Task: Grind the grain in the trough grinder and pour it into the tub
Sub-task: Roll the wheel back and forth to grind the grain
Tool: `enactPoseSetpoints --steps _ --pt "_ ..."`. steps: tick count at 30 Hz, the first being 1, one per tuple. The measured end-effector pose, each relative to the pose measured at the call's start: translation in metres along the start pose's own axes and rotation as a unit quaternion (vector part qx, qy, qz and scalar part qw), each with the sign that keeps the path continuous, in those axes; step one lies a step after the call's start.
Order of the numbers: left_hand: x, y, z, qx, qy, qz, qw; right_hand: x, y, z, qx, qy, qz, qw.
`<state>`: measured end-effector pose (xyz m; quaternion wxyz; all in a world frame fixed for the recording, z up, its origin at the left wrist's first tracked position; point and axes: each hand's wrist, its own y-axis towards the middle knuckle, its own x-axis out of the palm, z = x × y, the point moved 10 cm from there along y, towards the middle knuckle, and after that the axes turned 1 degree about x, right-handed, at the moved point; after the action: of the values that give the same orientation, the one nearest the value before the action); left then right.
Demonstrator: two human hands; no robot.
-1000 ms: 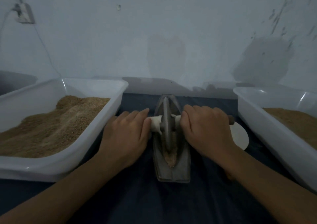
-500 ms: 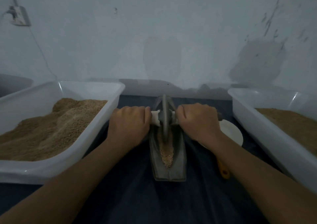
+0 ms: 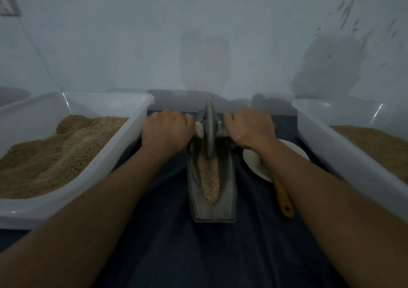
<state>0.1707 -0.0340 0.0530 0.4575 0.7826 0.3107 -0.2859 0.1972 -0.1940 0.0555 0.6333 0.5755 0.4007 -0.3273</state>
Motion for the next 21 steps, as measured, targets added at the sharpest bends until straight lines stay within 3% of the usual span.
enactPoseSetpoints --steps 5,9,15,19,21 --pt "0.001 0.02 0.003 0.017 0.005 -0.017 1.0 0.013 0.001 0.012 0.026 0.036 -0.019 0.999" --pt "-0.008 -0.019 0.004 0.008 -0.041 -0.015 0.999 -0.022 -0.041 -0.02 -0.056 -0.043 0.054 0.996" --pt "-0.049 -0.083 -0.01 -0.061 -0.189 0.079 0.977 -0.058 -0.099 -0.027 -0.089 0.041 0.149 0.984" --pt "-0.044 -0.075 -0.011 -0.073 -0.168 0.077 0.98 -0.055 -0.092 -0.027 -0.092 0.042 0.162 0.982" --pt "-0.027 -0.058 -0.013 -0.069 -0.122 0.053 0.989 -0.043 -0.071 -0.03 -0.085 -0.015 0.137 0.987"
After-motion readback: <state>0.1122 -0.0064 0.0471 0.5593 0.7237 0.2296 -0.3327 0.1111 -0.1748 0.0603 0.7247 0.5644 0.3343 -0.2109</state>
